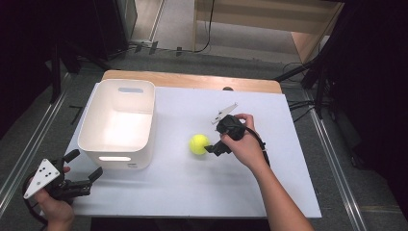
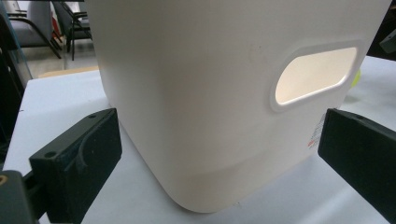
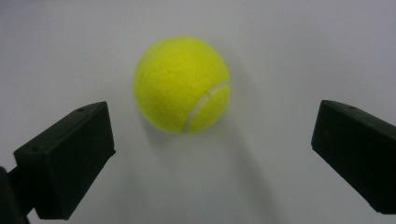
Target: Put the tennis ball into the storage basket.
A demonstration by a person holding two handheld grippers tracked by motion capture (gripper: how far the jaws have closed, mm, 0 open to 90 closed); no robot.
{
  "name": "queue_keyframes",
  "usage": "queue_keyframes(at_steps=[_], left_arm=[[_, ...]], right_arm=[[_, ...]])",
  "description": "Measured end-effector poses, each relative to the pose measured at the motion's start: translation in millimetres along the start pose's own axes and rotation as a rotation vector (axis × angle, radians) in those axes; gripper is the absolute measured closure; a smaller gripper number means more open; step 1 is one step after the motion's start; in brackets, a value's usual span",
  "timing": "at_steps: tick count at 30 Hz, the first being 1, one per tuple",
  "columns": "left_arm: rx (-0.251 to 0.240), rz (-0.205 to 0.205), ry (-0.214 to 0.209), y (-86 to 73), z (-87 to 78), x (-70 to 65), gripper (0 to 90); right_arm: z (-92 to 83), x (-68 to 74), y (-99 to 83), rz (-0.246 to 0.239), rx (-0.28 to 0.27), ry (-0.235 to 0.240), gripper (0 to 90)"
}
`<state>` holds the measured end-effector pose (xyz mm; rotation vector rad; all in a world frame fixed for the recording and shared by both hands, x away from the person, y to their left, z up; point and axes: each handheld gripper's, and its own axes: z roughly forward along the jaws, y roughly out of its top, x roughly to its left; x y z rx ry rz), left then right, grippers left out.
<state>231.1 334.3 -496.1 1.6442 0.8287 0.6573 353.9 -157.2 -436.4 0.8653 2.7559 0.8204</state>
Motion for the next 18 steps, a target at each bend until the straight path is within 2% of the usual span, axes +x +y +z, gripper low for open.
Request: queue_keyframes(at_steps=[18], left_arm=[[-0.002,-0.001,-0.001,0.0,0.1,0.1,0.0]], right_arm=[[18.0,2.1,14.4,-0.004,0.041,0.015,0.0]])
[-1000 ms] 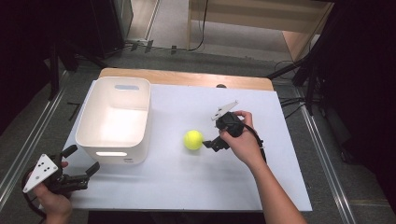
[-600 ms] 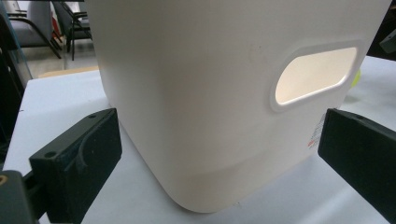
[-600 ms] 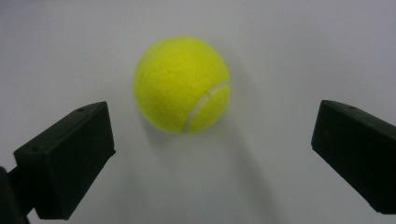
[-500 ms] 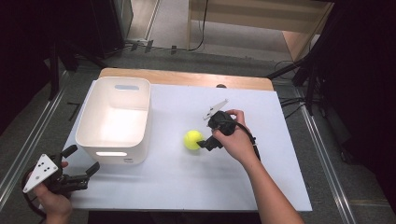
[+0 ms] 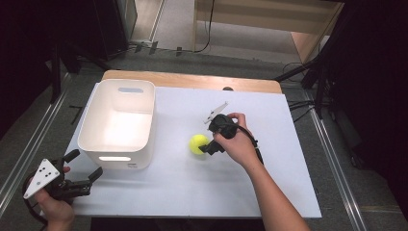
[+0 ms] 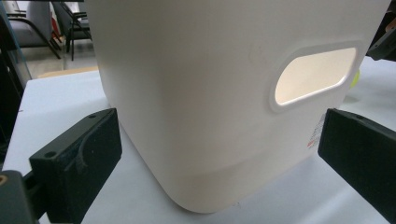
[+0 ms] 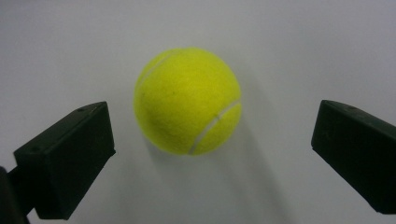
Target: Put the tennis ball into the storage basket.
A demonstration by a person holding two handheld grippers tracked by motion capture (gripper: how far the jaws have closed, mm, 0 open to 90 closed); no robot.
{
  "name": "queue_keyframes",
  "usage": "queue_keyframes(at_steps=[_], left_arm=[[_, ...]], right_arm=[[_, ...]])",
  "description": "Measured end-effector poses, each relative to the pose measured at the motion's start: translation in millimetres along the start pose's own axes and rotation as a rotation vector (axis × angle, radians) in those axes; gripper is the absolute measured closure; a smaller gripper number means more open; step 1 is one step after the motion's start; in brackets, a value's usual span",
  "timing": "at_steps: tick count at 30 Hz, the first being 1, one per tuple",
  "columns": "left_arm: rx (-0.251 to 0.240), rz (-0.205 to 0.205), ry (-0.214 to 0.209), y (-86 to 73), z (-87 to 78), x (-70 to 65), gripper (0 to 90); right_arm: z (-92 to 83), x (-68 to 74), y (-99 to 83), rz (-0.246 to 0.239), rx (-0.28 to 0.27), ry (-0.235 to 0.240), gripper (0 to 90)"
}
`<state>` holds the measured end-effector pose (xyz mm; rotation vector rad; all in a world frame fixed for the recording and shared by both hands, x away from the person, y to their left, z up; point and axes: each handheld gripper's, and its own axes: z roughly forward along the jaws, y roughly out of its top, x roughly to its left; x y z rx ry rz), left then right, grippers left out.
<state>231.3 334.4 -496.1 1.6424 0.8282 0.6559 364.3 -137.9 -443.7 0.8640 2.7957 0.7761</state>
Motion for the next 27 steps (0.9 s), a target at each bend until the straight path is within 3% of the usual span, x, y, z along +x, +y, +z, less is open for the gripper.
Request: queue_keyframes(at_steps=[27], left_arm=[[0.0,0.0,0.0,0.0,0.0,0.0,0.0]], right_arm=[[28.3,8.6,14.5,-0.038,0.093,0.022,0.0]])
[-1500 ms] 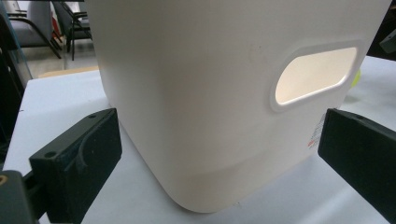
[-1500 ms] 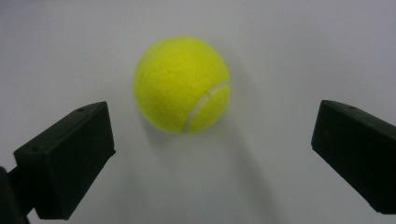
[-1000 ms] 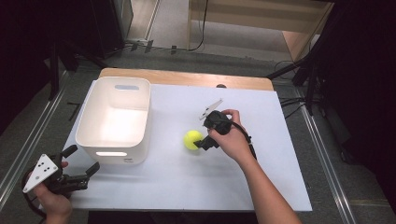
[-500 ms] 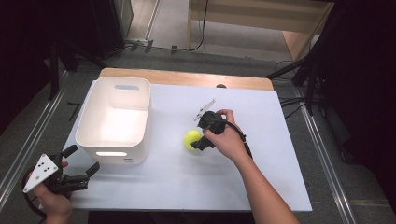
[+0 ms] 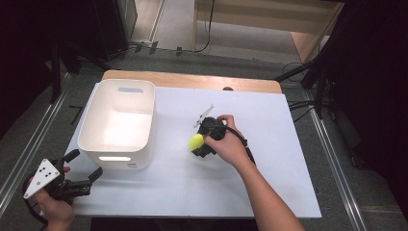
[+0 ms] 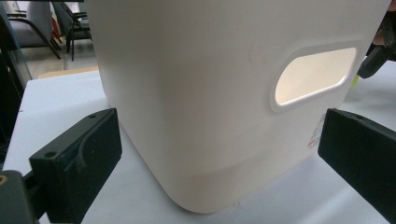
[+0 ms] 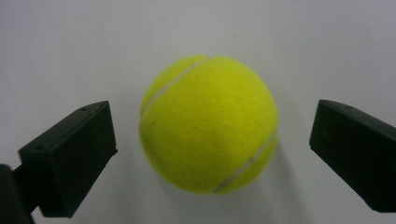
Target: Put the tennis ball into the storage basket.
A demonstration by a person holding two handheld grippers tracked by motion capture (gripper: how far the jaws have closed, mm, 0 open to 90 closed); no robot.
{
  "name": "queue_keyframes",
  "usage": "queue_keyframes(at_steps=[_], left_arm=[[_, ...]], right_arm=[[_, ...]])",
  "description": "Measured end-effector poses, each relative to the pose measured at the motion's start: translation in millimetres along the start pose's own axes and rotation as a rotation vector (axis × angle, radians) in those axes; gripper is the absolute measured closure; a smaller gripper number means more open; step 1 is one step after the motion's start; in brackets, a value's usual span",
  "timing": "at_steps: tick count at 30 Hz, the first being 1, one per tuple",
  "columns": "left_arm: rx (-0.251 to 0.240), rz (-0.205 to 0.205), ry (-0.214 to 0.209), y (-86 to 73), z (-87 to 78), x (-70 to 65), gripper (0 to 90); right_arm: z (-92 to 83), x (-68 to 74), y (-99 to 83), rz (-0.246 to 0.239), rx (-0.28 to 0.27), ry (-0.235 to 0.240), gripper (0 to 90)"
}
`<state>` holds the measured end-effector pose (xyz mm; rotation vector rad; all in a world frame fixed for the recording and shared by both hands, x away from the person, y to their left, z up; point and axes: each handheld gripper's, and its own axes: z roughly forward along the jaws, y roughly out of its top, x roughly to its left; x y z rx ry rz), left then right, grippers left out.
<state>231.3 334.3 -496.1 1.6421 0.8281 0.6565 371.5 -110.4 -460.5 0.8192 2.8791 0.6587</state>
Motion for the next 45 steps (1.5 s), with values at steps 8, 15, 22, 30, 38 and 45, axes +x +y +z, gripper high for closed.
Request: queue_keyframes(at_steps=[8,15,22,30,38,45], left_arm=[[-0.002,-0.001,-0.002,0.0,0.1,0.5,0.0],[-0.001,0.0,-0.002,0.0,0.1,0.4,0.0],[-0.002,-0.001,-0.002,0.0,0.1,0.2,0.0],[0.0,0.0,-0.003,0.1,0.1,0.3,0.0],[0.001,0.002,-0.003,0.1,0.2,0.1,0.0],[0.002,0.002,-0.003,0.1,0.2,0.1,0.0]], right_arm=[[6.1,-0.5,1.6,-0.001,0.016,0.013,4.9],[11.4,-1.7,2.7,0.005,0.027,0.014,12.9],[13.3,-1.5,4.0,0.009,0.03,0.028,23.2],[12.1,-2.5,3.7,0.014,0.03,0.036,23.9],[5.7,-3.3,3.5,-0.006,0.027,0.057,23.9],[-1.6,-2.2,6.3,-0.01,0.025,0.057,23.9]])
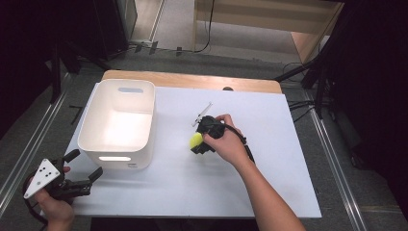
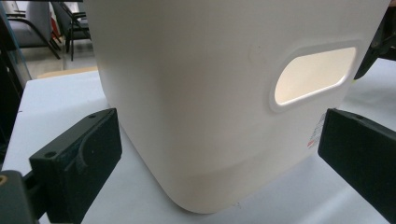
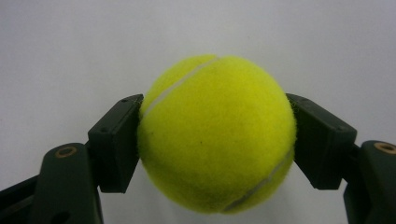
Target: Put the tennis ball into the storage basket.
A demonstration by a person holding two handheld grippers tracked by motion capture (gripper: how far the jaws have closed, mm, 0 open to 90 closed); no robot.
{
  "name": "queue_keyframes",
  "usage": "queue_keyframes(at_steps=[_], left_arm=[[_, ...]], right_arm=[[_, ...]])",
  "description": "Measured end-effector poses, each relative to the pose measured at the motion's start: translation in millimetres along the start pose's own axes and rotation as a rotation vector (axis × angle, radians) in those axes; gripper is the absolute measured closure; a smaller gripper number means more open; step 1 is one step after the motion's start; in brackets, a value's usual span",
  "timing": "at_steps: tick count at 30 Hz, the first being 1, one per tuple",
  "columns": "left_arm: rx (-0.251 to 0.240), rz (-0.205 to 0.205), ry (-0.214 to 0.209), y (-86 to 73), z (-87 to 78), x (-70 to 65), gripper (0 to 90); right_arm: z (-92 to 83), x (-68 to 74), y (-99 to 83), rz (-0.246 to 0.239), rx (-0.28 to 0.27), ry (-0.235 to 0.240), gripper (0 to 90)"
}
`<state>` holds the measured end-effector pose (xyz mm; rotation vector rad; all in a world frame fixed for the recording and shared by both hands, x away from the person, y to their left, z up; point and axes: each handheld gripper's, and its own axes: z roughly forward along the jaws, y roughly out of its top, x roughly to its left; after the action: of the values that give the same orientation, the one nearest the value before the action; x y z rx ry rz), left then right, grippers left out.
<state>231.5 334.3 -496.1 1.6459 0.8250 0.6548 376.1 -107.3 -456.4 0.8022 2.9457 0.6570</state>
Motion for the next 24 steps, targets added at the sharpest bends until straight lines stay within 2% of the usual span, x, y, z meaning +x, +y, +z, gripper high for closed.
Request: queue_keyframes(at_steps=[8,18,20,24], left_arm=[[0.0,0.0,0.0,0.0,0.0,0.0,0.0],[0.003,-0.001,-0.002,0.2,0.7,-1.0,0.0],[0.004,-0.001,-0.003,0.2,0.6,-0.8,0.0],[0.001,0.0,-0.006,0.1,0.2,-0.9,0.0]], right_arm=[[-4.8,4.9,4.7,0.0,-0.016,0.01,23.9],[-10.1,3.4,7.4,-0.01,-0.03,0.016,24.0],[-10.3,4.3,8.6,0.001,-0.032,0.021,23.9],[-10.2,5.8,13.3,-0.014,-0.036,0.029,24.0]])
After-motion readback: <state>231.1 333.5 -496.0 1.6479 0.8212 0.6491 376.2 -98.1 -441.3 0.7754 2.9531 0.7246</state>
